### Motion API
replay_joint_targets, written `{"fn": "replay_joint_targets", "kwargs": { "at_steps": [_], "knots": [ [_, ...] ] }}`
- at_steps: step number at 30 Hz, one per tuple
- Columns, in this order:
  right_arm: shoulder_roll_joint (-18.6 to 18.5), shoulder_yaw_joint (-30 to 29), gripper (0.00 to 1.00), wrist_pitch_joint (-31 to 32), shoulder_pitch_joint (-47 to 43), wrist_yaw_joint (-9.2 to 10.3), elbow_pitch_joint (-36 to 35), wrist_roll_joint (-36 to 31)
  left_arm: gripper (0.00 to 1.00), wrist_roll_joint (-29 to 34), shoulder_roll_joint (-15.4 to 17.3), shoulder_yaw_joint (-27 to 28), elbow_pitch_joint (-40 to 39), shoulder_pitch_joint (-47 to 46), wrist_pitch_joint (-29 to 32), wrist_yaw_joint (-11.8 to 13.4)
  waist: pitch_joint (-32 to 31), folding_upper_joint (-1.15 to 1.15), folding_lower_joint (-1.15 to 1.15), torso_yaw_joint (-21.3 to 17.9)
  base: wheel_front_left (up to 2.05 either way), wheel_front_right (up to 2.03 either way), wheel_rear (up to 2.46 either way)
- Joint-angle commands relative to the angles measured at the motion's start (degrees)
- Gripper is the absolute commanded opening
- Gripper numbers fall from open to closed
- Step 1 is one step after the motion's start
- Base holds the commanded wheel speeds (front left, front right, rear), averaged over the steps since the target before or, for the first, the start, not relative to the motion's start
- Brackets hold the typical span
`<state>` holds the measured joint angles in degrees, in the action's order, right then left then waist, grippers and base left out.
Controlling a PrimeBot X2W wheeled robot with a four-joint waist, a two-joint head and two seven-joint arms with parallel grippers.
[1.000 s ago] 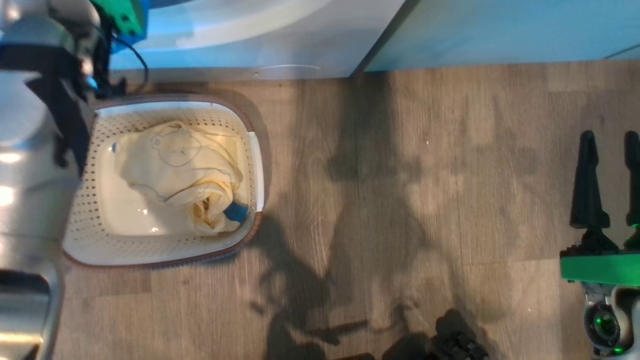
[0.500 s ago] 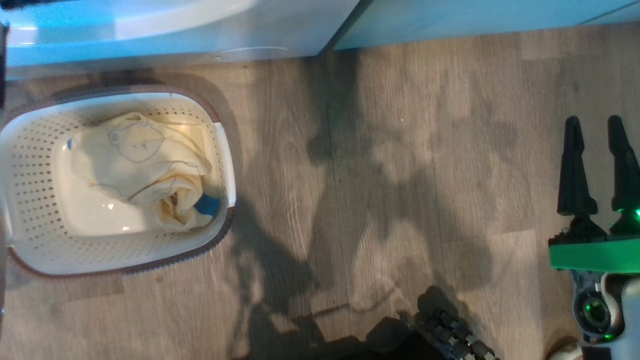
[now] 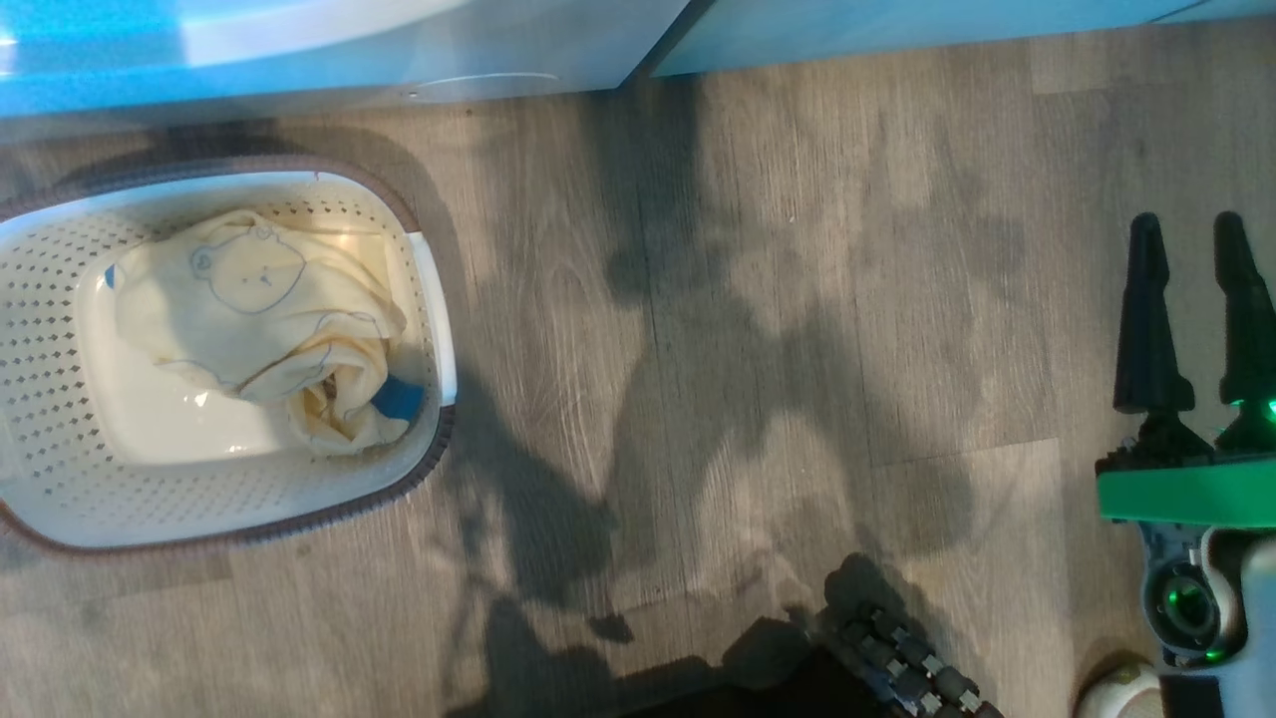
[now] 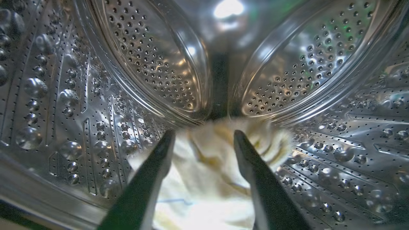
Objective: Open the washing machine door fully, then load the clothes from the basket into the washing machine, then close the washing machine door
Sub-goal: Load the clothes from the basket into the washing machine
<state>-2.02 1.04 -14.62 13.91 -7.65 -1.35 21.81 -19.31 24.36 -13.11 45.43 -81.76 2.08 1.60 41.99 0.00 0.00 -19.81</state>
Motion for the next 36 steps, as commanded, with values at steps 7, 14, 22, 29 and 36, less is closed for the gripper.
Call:
{"fn": "replay_joint_targets", "kwargs": {
  "at_steps": [7,14,22,29,36],
  "knots": [
    [-0.9,0.0,1.00,-0.4,0.2,0.16,-1.3,0.3,1.00,-1.1,2.0,1.5,-0.8,-0.2,-2.1,0.2,0.2,0.00,0.00,0.5,0.00,0.00,0.00],
    [-0.9,-1.1,1.00,-0.4,0.1,0.16,-1.5,-0.4,1.00,-1.7,1.1,1.4,-2.5,3.8,-4.7,1.2,-0.8,0.00,0.00,1.7,0.00,0.00,0.00],
    [-0.9,-2.5,1.00,-0.4,-0.2,0.16,-2.3,-1.8,1.00,-2.0,-0.5,1.2,-8.6,13.5,-8.5,4.2,-3.3,0.00,0.00,3.6,0.00,0.00,0.00],
    [-0.9,-3.0,1.00,-0.4,-1.0,0.16,-3.0,-3.6,1.00,-2.7,-2.7,1.0,-19.9,26.0,-12.0,7.5,-6.4,0.00,0.00,5.9,0.00,0.00,0.00],
    [-0.9,-3.6,1.00,-0.4,-2.6,0.16,-3.4,-5.9,1.00,-2.2,-5.1,-0.3,-32.9,39.5,-14.0,11.6,-9.8,0.00,0.00,8.4,0.00,0.00,0.00]
  ]
}}
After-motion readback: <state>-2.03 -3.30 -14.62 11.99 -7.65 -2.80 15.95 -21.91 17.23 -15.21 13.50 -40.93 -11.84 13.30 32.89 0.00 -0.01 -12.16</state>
